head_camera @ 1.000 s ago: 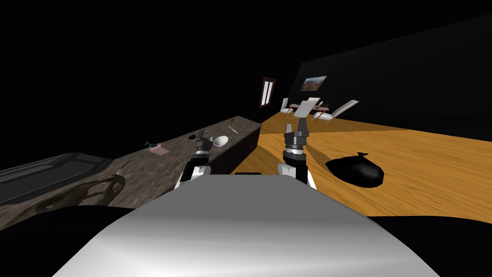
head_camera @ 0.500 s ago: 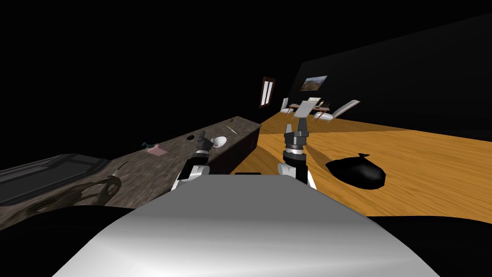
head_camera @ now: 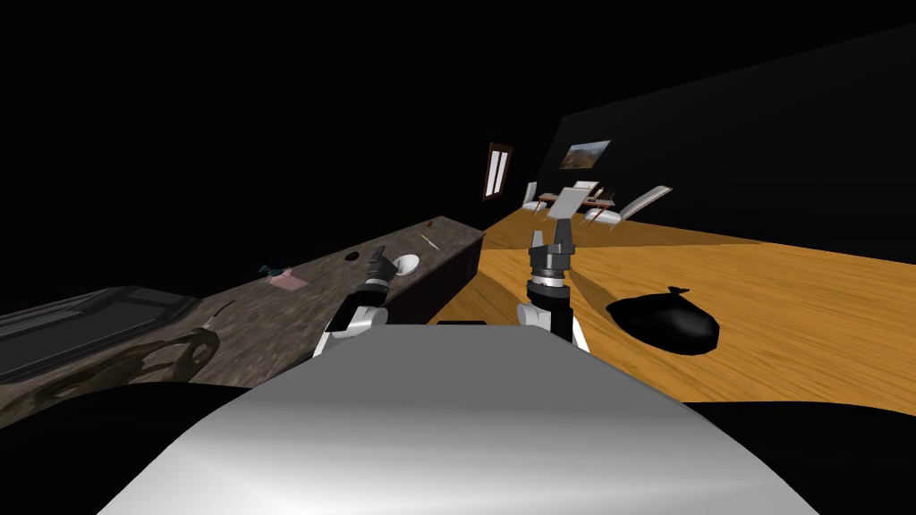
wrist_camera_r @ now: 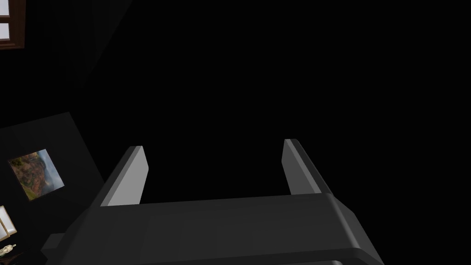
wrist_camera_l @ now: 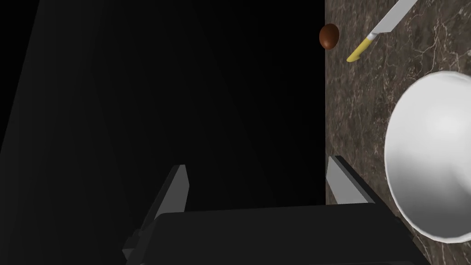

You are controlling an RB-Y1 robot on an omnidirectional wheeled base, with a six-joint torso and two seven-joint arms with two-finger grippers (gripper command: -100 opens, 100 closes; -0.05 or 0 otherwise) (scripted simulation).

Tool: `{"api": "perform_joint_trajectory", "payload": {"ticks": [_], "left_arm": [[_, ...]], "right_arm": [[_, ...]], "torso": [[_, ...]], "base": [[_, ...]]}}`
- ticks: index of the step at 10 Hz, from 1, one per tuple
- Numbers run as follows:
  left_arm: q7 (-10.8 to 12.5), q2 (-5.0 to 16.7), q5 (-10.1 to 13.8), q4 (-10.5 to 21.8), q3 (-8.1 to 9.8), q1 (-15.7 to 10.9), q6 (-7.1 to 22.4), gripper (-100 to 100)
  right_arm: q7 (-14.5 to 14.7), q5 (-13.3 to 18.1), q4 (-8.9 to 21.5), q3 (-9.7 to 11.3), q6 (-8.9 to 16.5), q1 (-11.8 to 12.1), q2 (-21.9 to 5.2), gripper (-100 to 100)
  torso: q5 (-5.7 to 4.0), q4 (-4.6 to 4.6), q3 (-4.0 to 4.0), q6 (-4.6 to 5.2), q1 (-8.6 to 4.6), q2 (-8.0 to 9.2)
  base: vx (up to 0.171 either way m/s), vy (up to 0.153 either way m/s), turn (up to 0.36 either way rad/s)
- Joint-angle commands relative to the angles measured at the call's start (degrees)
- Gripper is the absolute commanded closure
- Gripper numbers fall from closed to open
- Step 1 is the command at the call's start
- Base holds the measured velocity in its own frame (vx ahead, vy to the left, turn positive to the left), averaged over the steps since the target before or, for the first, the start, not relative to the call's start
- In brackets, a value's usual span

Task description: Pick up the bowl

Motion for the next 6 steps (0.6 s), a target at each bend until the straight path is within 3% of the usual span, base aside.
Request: {"api": "perform_joint_trajectory", "payload": {"ticks": [1, 6], "left_arm": [[-0.12, -0.04, 0.24, -0.40, 0.17, -0.12, 2.86, -100], [-0.30, 0.12, 1.53, -2.21, 1.19, -0.31, 10.81, -100]], "right_arm": [[0.00, 0.00, 0.00, 0.00, 0.00, 0.00, 0.00, 0], [0.00, 0.00, 0.00, 0.00, 0.00, 0.00, 0.00, 0]], "torso": [[0.00, 0.00, 0.00, 0.00, 0.00, 0.00], [0.00, 0.00, -0.01, 0.00, 0.03, -0.02]], "base": [[0.020, -0.045, 0.010], [0.025, -0.043, 0.007]]}}
